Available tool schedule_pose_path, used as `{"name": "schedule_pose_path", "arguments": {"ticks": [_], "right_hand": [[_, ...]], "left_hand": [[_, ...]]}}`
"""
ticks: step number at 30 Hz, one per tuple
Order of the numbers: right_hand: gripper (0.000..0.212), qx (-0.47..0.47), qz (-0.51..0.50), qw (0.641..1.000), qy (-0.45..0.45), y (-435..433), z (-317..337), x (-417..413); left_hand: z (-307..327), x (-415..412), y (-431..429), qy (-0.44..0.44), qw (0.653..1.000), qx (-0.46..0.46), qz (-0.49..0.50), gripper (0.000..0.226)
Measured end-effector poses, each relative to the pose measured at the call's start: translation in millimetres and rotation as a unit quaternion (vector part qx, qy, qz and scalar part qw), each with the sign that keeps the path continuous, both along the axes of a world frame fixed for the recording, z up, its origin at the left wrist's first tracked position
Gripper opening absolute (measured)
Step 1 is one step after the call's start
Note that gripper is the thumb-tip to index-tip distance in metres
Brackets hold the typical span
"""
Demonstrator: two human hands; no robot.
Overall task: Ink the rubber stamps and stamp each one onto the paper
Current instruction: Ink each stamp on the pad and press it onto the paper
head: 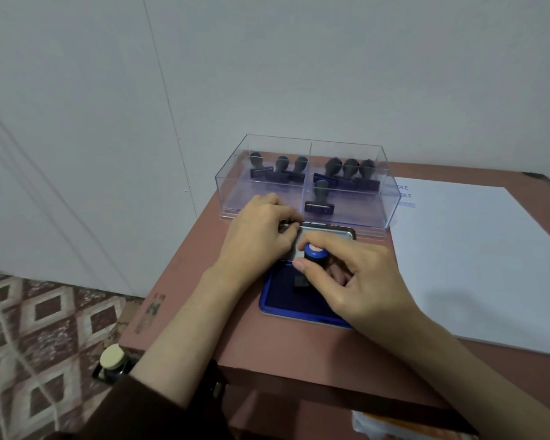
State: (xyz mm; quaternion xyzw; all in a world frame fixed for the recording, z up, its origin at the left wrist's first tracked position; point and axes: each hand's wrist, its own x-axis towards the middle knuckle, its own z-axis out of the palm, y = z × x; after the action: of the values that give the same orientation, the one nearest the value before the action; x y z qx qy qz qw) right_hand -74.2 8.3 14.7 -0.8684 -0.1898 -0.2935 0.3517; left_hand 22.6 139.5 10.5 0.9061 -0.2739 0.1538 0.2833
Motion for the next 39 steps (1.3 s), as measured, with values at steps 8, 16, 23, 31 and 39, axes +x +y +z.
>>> {"name": "schedule_pose_path", "arguments": {"ticks": [8,16,23,31,39], "right_hand": [[0.015,0.002,0.003,1.000,-0.003,0.1,-1.2,-0.8],[0.013,0.005,0.009,1.000,-0.004,0.4,-1.7,-1.4],[0.014,0.009,0.015,1.000,-0.009,0.5,-1.2,-1.7],[0.015,0.017,0.005,1.000,0.025,-1.9,-4.3,0.7],[0.005,0.417,0.007,0.882,0.220,-37.6,18.6,8.5]], "left_hand": [[0.4,-0.7,0.0,-0.004,1.000,-0.002,0.000,0.020],[0.1,-1.2,-0.2,-0.007,1.000,0.000,-0.001,0.020],[-0.7,-0.3,-0.1,-0.012,1.000,-0.003,-0.006,0.020],[0.7,0.0,0.6,0.002,1.000,0.002,-0.004,0.019],[17.6,-8.9,-13.5,-0.001,0.999,0.006,-0.037,0.019]]}}
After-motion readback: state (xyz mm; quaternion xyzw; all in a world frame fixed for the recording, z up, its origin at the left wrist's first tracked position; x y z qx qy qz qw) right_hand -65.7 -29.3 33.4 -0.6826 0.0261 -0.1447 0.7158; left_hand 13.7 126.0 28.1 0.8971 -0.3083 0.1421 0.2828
